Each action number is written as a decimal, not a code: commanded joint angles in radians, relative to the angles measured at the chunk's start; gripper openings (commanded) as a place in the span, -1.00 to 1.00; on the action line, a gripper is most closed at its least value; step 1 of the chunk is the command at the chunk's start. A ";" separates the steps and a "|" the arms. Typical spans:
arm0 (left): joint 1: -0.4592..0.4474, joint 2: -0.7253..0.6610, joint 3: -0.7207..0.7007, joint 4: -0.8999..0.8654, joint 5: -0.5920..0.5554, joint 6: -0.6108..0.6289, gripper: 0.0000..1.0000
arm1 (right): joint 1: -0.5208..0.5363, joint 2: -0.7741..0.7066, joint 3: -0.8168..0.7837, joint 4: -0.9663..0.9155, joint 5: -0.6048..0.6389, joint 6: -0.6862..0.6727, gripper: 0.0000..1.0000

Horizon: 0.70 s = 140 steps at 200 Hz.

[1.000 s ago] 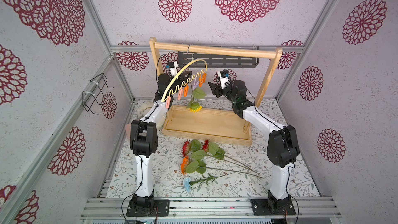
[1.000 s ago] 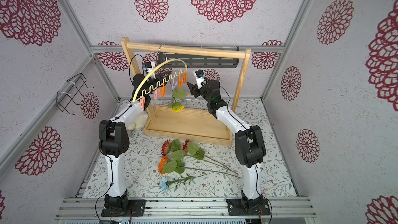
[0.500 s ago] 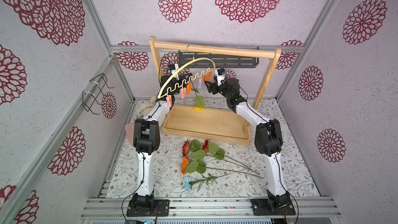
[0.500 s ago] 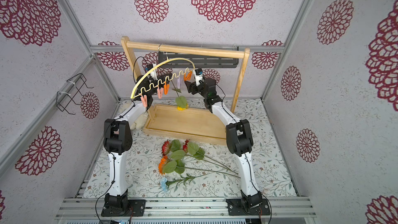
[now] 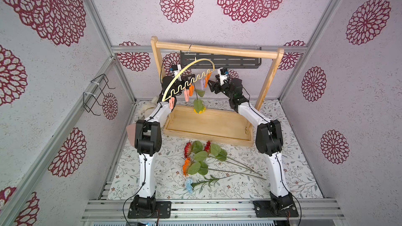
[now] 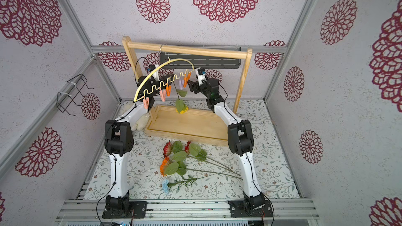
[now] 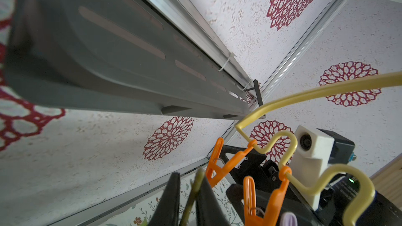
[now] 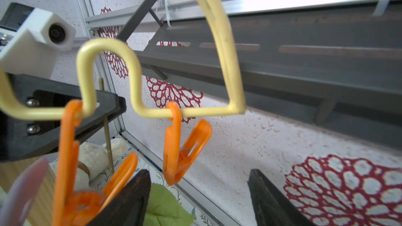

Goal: Dry the flowers on a clothes hanger
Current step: Open the clamp at the hanger.

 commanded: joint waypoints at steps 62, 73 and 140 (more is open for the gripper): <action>0.024 -0.015 0.020 0.032 0.050 -0.005 -0.65 | -0.017 0.110 0.199 0.052 -0.076 0.013 0.28; 0.024 -0.015 0.019 0.031 0.054 -0.007 -0.65 | -0.018 0.115 0.206 0.060 -0.085 0.019 0.26; 0.024 -0.014 0.018 0.034 0.071 -0.007 -0.65 | -0.022 0.127 0.217 0.130 -0.144 0.045 0.03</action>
